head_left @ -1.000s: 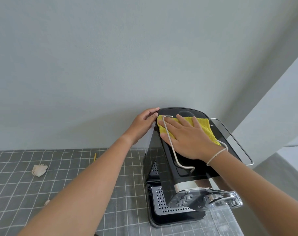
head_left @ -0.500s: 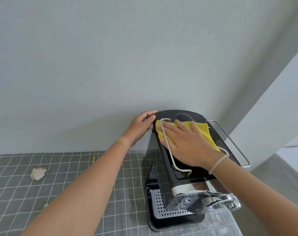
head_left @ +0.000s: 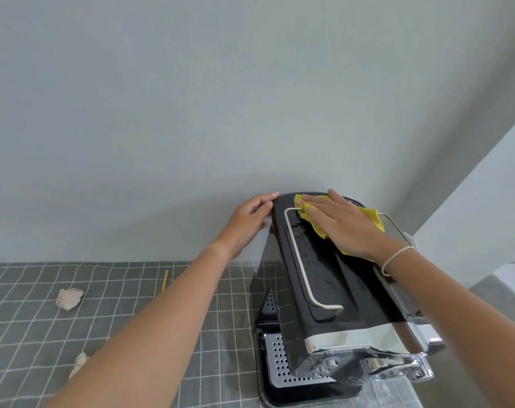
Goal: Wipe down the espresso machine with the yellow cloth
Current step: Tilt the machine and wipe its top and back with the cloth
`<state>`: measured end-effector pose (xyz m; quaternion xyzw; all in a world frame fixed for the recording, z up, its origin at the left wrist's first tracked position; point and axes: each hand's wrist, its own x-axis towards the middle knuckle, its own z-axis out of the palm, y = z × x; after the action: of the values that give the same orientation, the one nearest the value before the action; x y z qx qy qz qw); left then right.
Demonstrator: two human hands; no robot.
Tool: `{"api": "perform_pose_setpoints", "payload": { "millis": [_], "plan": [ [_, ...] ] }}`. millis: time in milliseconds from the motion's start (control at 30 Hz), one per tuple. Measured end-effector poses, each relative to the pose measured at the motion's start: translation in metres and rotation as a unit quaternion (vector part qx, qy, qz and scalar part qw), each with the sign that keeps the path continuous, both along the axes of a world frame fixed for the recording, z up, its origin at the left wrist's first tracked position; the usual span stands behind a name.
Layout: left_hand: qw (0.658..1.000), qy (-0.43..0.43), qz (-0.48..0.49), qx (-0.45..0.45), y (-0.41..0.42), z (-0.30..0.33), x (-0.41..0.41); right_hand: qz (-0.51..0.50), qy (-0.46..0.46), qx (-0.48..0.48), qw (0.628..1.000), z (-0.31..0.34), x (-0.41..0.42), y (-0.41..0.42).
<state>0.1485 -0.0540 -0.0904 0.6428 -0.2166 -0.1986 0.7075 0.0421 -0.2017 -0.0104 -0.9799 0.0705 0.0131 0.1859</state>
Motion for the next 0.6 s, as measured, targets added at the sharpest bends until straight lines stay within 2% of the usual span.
{"api": "perform_pose_setpoints", "payload": {
  "millis": [233, 433, 600],
  "plan": [
    [0.998, 0.052, -0.004, -0.021, -0.001, 0.001, 0.002, 0.051, -0.001, 0.097, 0.994, 0.006, 0.021, -0.003],
    [0.999, 0.047, 0.004, -0.012, -0.001, 0.001, 0.002, 0.020, 0.021, 0.059, 0.998, 0.006, 0.038, 0.006],
    [0.999, 0.041, 0.005, -0.003, -0.001, 0.000, 0.002, 0.054, -0.008, -0.012, 0.998, 0.002, 0.017, 0.000]
  ]
}}
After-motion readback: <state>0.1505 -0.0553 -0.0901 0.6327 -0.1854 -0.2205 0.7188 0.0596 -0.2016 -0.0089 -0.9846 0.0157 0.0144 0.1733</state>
